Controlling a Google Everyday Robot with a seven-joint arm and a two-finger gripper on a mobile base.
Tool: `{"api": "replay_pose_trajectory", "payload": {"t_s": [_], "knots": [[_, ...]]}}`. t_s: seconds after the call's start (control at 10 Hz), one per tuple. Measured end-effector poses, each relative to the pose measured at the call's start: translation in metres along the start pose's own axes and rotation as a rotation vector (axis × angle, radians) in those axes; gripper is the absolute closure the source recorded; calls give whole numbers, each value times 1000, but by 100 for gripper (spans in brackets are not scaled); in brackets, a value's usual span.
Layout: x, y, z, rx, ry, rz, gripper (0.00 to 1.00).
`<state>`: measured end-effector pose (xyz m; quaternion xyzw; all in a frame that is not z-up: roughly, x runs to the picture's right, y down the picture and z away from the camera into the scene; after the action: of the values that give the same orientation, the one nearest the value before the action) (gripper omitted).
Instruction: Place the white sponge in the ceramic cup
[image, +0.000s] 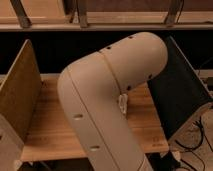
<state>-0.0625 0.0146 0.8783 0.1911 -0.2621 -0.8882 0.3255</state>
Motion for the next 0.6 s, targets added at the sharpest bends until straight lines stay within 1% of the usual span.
{"api": "replay_pose_trajectory", "payload": {"t_s": [0.1,0.2,0.3,0.4,0.6], "knots": [[-1,0,15,26,-16,8,20],[-5,1,27,41,-35,23,20],[-8,5,35,46,-50,39,20],[-11,10,43,45,-65,58,20],[-13,23,58,25,-94,110,20]]}}
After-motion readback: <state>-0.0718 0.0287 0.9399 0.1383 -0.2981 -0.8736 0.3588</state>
